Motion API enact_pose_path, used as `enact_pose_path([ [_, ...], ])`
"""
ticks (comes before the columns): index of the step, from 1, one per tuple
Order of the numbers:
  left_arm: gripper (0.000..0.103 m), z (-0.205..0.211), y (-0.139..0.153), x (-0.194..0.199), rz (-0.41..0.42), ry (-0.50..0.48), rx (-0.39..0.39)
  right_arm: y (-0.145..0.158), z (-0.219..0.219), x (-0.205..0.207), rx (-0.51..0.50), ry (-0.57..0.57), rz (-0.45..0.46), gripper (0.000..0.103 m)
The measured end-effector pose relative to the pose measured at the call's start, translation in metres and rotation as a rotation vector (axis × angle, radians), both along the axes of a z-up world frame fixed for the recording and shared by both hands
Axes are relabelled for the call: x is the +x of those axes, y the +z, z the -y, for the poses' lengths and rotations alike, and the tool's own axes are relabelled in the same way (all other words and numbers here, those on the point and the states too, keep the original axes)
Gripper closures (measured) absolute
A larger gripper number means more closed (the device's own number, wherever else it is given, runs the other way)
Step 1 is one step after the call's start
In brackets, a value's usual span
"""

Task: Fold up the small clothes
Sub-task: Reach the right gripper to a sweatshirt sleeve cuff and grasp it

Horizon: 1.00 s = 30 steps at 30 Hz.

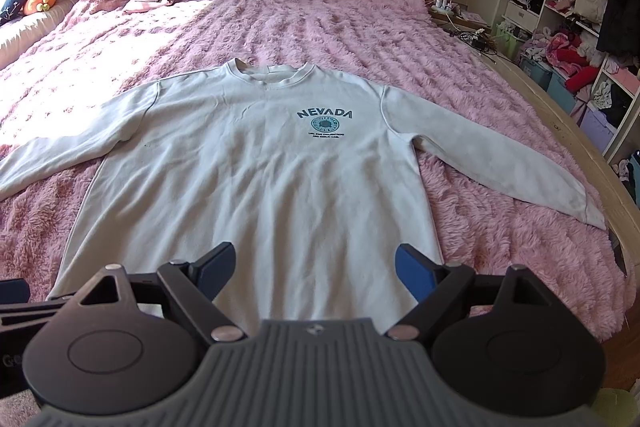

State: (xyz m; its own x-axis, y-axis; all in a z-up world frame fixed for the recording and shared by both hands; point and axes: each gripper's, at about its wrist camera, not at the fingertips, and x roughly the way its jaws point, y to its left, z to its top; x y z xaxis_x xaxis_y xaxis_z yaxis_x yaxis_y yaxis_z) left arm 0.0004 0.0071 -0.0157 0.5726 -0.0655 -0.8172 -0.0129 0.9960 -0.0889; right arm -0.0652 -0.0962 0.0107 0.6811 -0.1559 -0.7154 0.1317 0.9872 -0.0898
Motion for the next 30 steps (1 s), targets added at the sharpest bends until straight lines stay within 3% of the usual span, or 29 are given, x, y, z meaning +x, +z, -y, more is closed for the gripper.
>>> enact_pose_path([
  [6,0.013,0.006,-0.003,0.017,0.009,-0.086,-0.151,0.006,0.036,-0.002,0.112,-0.070,0.127,0.020],
  [8,0.013,0.011,-0.006,0.026,0.006,-0.115,-0.236,0.007,0.052,0.000,0.144,-0.087,0.176,0.020],
  [11,0.013,0.015,-0.012,0.040,-0.017,-0.170,-0.399,0.009,0.085,-0.002,0.196,-0.222,0.248,0.020],
  [13,0.013,0.024,-0.016,0.052,-0.029,-0.203,-0.466,0.008,0.108,-0.003,0.197,-0.276,0.286,0.020],
  [18,0.013,0.058,-0.023,0.080,0.008,-0.316,-0.512,0.000,0.177,-0.003,0.161,-0.404,0.368,0.020],
  [21,0.013,0.087,-0.034,0.099,-0.009,-0.385,-0.543,-0.014,0.238,-0.012,0.253,-0.538,0.496,0.020],
  [26,0.013,0.125,-0.057,0.128,-0.027,-0.467,-0.610,-0.051,0.324,-0.008,0.311,-0.768,0.594,0.021],
  [30,0.013,0.157,-0.070,0.150,0.005,-0.527,-0.616,-0.086,0.379,0.002,0.353,-0.890,0.557,0.034],
])
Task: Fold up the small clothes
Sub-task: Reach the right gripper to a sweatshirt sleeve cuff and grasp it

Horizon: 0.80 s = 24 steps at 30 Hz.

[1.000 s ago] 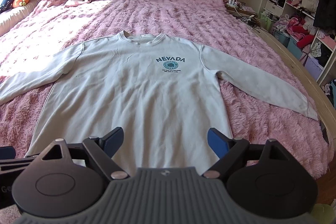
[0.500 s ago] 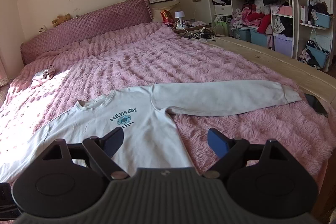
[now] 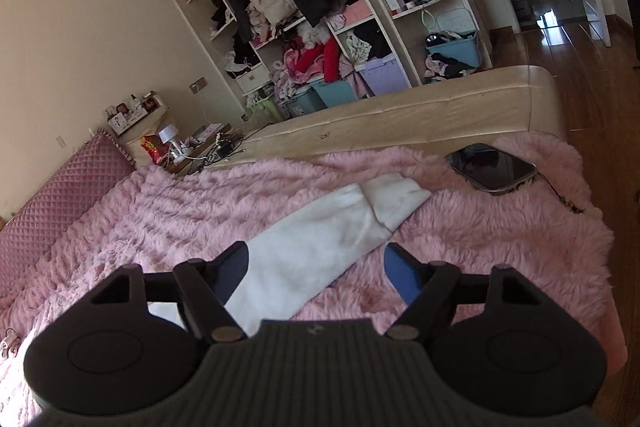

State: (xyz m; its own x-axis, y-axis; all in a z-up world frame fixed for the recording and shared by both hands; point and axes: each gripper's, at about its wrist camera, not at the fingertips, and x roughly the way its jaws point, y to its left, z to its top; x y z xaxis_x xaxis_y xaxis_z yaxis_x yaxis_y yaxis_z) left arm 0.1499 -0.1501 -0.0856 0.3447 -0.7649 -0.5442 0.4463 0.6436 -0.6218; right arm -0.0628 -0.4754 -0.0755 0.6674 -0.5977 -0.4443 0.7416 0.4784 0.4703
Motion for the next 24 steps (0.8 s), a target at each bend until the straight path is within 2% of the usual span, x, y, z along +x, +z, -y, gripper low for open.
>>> enact_pose_path([
  [4,0.013,0.038,-0.014,0.031,0.030,-0.034,0.013,-0.036,0.048,0.013,0.095,-0.056,-0.006,0.043],
  [8,0.013,0.073,-0.034,0.065,0.039,-0.037,0.009,-0.059,0.076,0.026,0.121,-0.085,0.019,0.043],
  [12,0.013,0.096,-0.055,0.087,0.012,-0.026,0.026,-0.070,0.098,0.040,0.157,-0.086,0.060,0.040],
  [17,0.013,0.114,-0.079,0.095,-0.062,-0.056,0.037,-0.078,0.117,0.057,0.171,-0.102,0.118,0.038],
  [18,0.013,0.116,-0.083,0.094,-0.069,-0.064,0.040,-0.079,0.121,0.059,0.175,-0.102,0.127,0.042],
  [19,0.013,0.118,-0.086,0.093,-0.070,-0.071,0.048,-0.080,0.123,0.061,0.180,-0.107,0.134,0.058],
  [20,0.013,0.119,-0.088,0.090,-0.066,-0.076,0.056,-0.081,0.125,0.064,0.185,-0.119,0.134,0.068],
  [21,0.013,0.120,-0.089,0.089,-0.059,-0.082,0.062,-0.082,0.126,0.064,0.189,-0.135,0.125,0.090],
  [22,0.013,0.120,-0.090,0.088,-0.053,-0.087,0.068,-0.084,0.126,0.064,0.195,-0.144,0.122,0.095],
  [24,0.012,0.122,-0.092,0.088,-0.049,-0.093,0.082,-0.087,0.128,0.059,0.213,-0.145,0.149,0.096],
])
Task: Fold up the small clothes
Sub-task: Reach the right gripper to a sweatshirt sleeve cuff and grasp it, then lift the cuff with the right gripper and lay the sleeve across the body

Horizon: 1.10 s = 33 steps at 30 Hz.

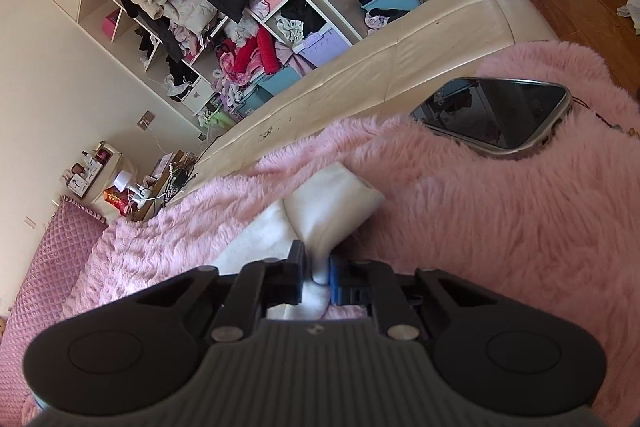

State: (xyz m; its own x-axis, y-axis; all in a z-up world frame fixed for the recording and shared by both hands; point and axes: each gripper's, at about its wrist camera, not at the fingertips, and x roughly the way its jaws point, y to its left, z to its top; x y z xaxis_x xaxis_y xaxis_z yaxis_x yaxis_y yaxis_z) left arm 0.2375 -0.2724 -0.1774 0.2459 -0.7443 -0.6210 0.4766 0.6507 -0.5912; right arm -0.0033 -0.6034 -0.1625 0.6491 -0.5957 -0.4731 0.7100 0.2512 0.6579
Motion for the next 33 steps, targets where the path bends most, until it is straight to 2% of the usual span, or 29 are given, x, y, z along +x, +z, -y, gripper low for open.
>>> enact_pose_path([
  [4,0.012,-0.003,0.002,0.004,-0.011,-0.004,-0.009,0.006,-0.002,-0.001,-0.029,0.007,0.002,0.100],
  [7,0.012,-0.010,0.009,0.007,-0.016,0.011,-0.033,0.022,-0.005,0.002,-0.049,0.025,0.021,0.101],
  [9,0.012,-0.019,0.018,0.007,-0.004,0.029,-0.020,0.038,-0.011,0.007,-0.072,0.046,0.034,0.101],
  [14,0.012,-0.058,0.041,0.004,0.003,0.096,-0.038,0.083,-0.046,0.028,-0.147,0.105,0.089,0.101],
  [17,0.012,-0.097,0.052,-0.003,0.034,0.151,-0.043,0.106,-0.074,0.050,-0.170,0.180,0.138,0.101],
  [20,0.012,-0.136,0.057,-0.006,0.034,0.212,-0.020,0.126,-0.115,0.083,-0.181,0.281,0.179,0.101],
  [23,0.012,-0.181,0.060,-0.012,0.028,0.288,-0.032,0.143,-0.166,0.116,-0.186,0.388,0.216,0.101],
  [26,0.012,-0.228,0.071,-0.023,0.077,0.362,-0.008,0.155,-0.228,0.146,-0.192,0.512,0.250,0.101],
  [29,0.012,-0.274,0.075,-0.030,0.091,0.436,-0.006,0.160,-0.294,0.173,-0.187,0.646,0.274,0.101],
  [33,0.012,-0.330,0.073,-0.039,0.080,0.570,-0.034,0.151,-0.389,0.206,-0.157,0.814,0.261,0.101],
])
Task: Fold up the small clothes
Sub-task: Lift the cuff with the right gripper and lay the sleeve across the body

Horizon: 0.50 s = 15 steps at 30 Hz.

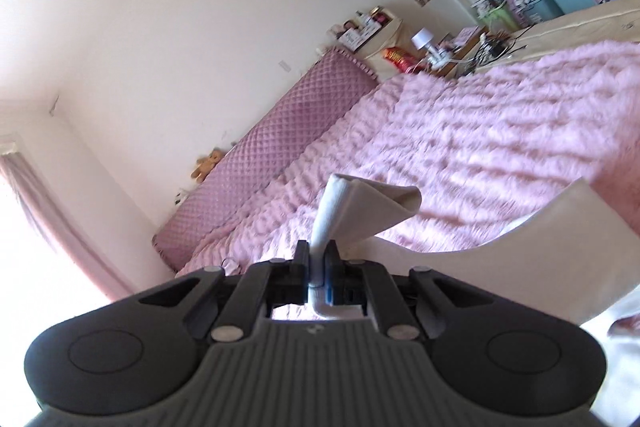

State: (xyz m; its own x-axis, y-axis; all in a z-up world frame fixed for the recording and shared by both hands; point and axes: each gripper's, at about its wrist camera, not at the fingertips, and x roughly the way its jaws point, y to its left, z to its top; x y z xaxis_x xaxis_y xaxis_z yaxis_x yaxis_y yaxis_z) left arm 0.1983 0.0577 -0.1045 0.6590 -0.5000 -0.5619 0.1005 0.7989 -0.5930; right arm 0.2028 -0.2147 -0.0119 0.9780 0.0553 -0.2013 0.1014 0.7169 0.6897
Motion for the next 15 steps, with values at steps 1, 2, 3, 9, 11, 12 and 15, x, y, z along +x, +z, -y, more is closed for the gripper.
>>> enact_pose_path([
  [1,0.012,-0.015,-0.003,-0.004,0.010,0.046,-0.021,-0.006,-0.024,0.008,-0.005,0.045,-0.018,0.101],
  [2,0.012,-0.029,-0.006,-0.008,0.018,0.087,-0.044,-0.015,-0.048,0.015,-0.011,0.089,-0.039,0.101],
  [3,0.012,-0.042,-0.010,-0.009,0.019,0.125,-0.068,-0.020,-0.064,0.020,-0.019,0.118,-0.055,0.101],
  [9,0.012,-0.085,-0.034,-0.013,-0.013,0.250,-0.152,-0.085,-0.174,0.030,-0.139,0.323,-0.179,0.101],
  [11,0.012,-0.092,-0.040,-0.011,-0.023,0.269,-0.162,-0.106,-0.197,0.028,-0.167,0.373,-0.216,0.100],
  [12,0.012,-0.093,-0.043,-0.010,-0.028,0.272,-0.171,-0.114,-0.204,0.032,-0.168,0.427,-0.232,0.091],
  [15,0.012,-0.098,-0.056,-0.003,-0.054,0.276,-0.205,-0.127,-0.208,0.033,-0.157,0.511,-0.279,0.057],
])
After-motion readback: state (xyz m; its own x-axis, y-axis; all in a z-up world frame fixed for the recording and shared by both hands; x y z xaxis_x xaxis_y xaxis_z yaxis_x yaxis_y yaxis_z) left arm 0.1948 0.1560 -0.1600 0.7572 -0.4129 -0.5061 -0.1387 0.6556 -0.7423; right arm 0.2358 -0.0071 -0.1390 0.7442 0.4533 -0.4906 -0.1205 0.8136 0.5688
